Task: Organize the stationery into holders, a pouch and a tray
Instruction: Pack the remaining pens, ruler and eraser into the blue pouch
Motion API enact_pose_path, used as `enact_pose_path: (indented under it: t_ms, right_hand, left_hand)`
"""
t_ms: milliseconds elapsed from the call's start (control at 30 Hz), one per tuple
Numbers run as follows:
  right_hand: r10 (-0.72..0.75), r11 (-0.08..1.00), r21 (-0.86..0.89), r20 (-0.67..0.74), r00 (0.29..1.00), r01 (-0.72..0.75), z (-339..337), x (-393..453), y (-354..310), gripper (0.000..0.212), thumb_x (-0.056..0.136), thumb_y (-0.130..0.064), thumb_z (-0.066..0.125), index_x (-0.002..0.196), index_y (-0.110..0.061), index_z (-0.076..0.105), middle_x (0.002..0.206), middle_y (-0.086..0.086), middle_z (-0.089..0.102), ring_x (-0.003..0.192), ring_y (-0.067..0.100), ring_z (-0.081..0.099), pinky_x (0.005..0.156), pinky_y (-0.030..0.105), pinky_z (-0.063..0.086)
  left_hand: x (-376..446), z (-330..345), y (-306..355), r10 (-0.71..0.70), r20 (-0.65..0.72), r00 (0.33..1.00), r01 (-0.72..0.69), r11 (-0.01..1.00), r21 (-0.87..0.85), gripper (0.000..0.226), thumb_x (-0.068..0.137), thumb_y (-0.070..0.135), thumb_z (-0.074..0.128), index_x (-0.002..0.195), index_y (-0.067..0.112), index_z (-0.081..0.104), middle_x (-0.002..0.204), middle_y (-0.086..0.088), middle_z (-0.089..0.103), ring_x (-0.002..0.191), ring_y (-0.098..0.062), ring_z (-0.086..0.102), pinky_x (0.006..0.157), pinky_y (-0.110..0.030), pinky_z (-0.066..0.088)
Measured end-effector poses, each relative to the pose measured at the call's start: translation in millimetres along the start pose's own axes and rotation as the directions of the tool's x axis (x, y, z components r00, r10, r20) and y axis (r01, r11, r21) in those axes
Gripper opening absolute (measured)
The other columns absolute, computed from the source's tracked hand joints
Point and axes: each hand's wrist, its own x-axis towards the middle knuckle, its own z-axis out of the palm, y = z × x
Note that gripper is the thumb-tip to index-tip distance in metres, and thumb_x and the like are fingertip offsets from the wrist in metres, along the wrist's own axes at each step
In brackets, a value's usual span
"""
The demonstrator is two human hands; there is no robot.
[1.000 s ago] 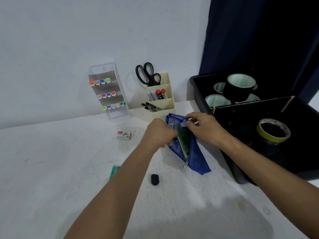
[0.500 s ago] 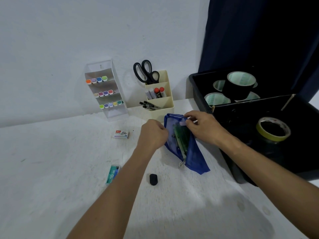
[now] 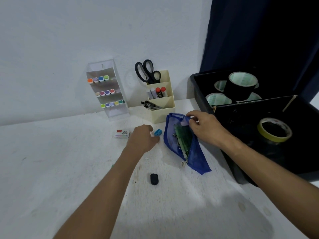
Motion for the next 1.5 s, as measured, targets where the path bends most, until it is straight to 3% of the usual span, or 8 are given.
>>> enact_pose_path:
  t_ms: [367,567,667,833,1000,1133,1333,1500]
  right_hand:
    - [-0.006,0.999,-0.035,-0.013,1.000,0.006,-1,1,1,0.031,0.098,-0.019,0.044,0.126,-0.014,0.058,0.108,0.005,0.065,0.089,0.014,0.058,0.068,0.017,0.043]
    - [-0.015,0.999,-0.036,-0.016,1.000,0.014,1,2,2,0.031,0.098,-0.018,0.044,0.125,-0.014,0.059,0.109,0.007,0.065,0.089,0.016,0.061,0.063,0.016,0.046]
    - [-0.023,0.999,-0.040,-0.014,1.000,0.023,1,2,4,0.031,0.098,-0.019,0.045,0.125,-0.015,0.059,0.110,0.006,0.065,0.090,0.016,0.061,0.064,0.015,0.044]
    - [-0.028,0.999,-0.044,-0.016,0.999,0.027,1,2,3,0.033,0.098,-0.019,0.045,0.127,-0.013,0.057,0.112,0.008,0.065,0.092,0.016,0.061,0.069,0.018,0.046]
    - [-0.018,0.999,-0.038,-0.024,1.000,0.017,1,3,3,0.032,0.098,-0.020,0.046,0.127,-0.014,0.058,0.111,0.007,0.065,0.091,0.015,0.060,0.070,0.019,0.046]
    - [-0.004,1.000,-0.029,-0.013,1.000,0.003,2,4,5,0.032,0.097,-0.023,0.048,0.127,-0.016,0.058,0.110,0.004,0.064,0.092,0.015,0.060,0.068,0.019,0.047]
    - [0.025,1.000,-0.007,0.045,0.999,-0.025,4,5,7,0.032,0.092,-0.036,0.056,0.120,-0.022,0.061,0.107,-0.001,0.063,0.090,0.014,0.063,0.067,0.026,0.056]
    - [0.025,1.000,-0.021,0.093,0.995,-0.023,3,4,4,0.038,0.092,-0.039,0.055,0.125,-0.020,0.058,0.113,-0.001,0.061,0.097,0.016,0.062,0.076,0.035,0.060]
  left_hand:
    - [-9,-8,26,0.049,-0.069,0.996,-0.056,0.993,-0.102,0.030,0.083,0.028,0.068,0.109,0.012,0.067,0.098,-0.007,0.070,0.073,-0.012,0.054,0.060,-0.020,0.040]
    - [-13,-12,55,0.028,0.080,0.996,-0.004,0.958,-0.286,0.021,0.074,0.019,0.074,0.090,0.005,0.074,0.070,-0.004,0.066,0.056,-0.012,0.058,0.054,-0.024,0.051]
    - [-7,-7,67,-0.018,0.071,0.997,0.042,0.931,-0.361,0.026,0.077,0.017,0.073,0.101,0.005,0.072,0.086,-0.008,0.071,0.073,-0.021,0.066,0.069,-0.031,0.057]
    - [-4,6,76,0.114,-0.065,0.991,-0.131,0.868,-0.479,0.039,0.085,0.012,0.066,0.123,0.011,0.062,0.118,-0.002,0.068,0.108,-0.016,0.063,0.084,-0.018,0.043]
    - [-7,8,62,0.082,-0.066,0.994,-0.104,0.852,-0.514,0.036,0.084,0.002,0.063,0.118,0.009,0.065,0.114,-0.006,0.069,0.104,-0.018,0.064,0.090,-0.025,0.051]
    - [-15,-4,38,0.098,-0.092,0.991,-0.128,0.900,-0.418,0.030,0.083,0.003,0.059,0.111,0.011,0.069,0.099,0.000,0.069,0.090,-0.012,0.064,0.075,-0.017,0.045]
    - [-38,-24,-3,0.080,0.137,0.987,-0.051,0.977,-0.208,0.027,0.084,0.027,0.069,0.110,0.022,0.066,0.097,0.004,0.066,0.079,-0.008,0.061,0.059,-0.013,0.042]
    - [-59,-28,-23,0.068,0.387,0.920,-0.047,0.997,-0.065,0.044,0.069,0.052,0.078,0.105,0.029,0.064,0.095,0.006,0.063,0.081,-0.003,0.059,0.068,-0.018,0.047]
